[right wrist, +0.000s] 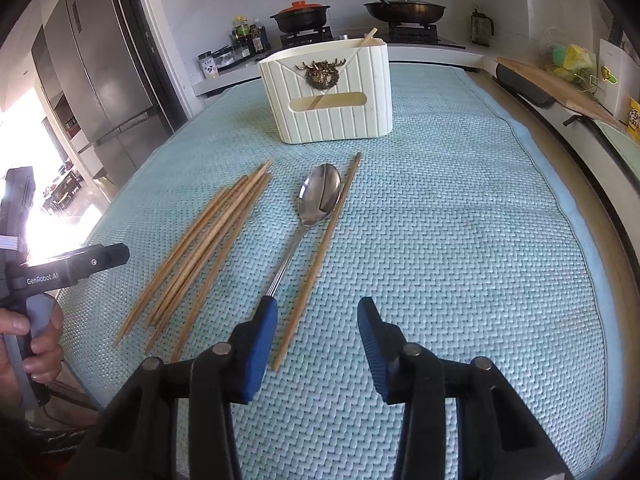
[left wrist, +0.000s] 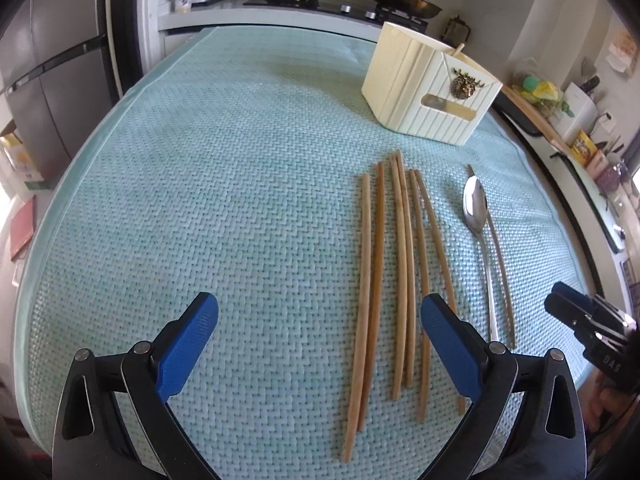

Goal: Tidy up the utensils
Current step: 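Move the right gripper to the chopstick beside the spoon while the left approaches the chopstick bundle, then close the right gripper on a chopstick while the left grasps another chopstick, then carry the chopsticks in both grippers over the white holder and lower them in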

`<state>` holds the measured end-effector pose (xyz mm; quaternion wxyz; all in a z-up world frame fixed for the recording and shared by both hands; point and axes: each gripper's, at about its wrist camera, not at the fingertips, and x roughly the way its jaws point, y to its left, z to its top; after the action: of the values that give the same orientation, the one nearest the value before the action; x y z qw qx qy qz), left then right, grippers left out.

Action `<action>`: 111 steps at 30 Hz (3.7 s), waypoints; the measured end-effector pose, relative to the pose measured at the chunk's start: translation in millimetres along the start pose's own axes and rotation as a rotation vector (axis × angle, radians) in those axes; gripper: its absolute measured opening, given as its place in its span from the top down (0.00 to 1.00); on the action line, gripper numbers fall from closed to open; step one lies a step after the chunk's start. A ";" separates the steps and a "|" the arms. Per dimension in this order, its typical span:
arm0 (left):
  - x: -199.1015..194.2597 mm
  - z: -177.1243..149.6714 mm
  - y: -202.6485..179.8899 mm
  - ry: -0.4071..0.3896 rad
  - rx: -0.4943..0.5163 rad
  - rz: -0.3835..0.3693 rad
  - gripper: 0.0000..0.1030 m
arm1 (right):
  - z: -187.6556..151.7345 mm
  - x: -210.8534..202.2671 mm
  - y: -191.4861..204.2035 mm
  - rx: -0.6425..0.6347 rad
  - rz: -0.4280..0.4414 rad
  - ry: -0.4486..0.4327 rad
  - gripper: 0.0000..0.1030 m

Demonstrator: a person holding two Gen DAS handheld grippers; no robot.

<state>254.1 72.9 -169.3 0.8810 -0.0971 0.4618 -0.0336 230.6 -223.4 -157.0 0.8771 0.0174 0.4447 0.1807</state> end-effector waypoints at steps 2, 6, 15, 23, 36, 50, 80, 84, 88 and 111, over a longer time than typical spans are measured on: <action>7.8 6.0 0.0 0.007 0.008 0.000 0.02 | 5.8 9.5 0.2 0.001 0.009 0.013 0.59; 19.2 15.0 -0.4 0.016 0.031 0.016 0.02 | 13.7 19.5 -0.7 0.010 0.015 0.029 0.59; 38.8 34.1 -4.7 0.027 0.052 0.002 0.02 | 24.5 41.2 8.3 -0.037 -0.003 0.047 0.61; 62.1 49.5 -14.3 0.034 0.114 0.044 0.02 | 19.5 63.7 19.2 -0.124 -0.098 0.087 0.72; 89.3 64.9 -17.0 0.064 0.186 0.119 0.02 | 49.5 85.4 1.5 -0.135 -0.159 0.061 0.73; 89.0 81.4 -38.4 0.137 0.295 0.063 0.54 | 138.8 141.4 -32.9 -0.164 -0.106 0.148 0.73; -101.3 119.0 -37.6 -0.296 0.148 -0.195 0.96 | 150.7 -100.6 -16.5 -0.068 0.102 -0.413 0.94; -120.4 119.5 -44.2 -0.356 0.151 -0.200 0.96 | 147.5 -122.9 -9.8 -0.079 0.095 -0.486 0.94; -127.9 124.0 -45.9 -0.397 0.136 -0.200 0.96 | 153.1 -133.2 -4.0 -0.093 0.093 -0.527 0.94; -140.7 247.3 -82.8 -0.472 0.140 -0.247 0.96 | 252.7 -152.2 3.0 -0.172 0.048 -0.602 0.94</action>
<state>379.1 47.4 98.2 0.9581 -0.0966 0.2246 -0.1492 346.3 -238.3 114.0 0.9630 0.0063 0.1478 0.2251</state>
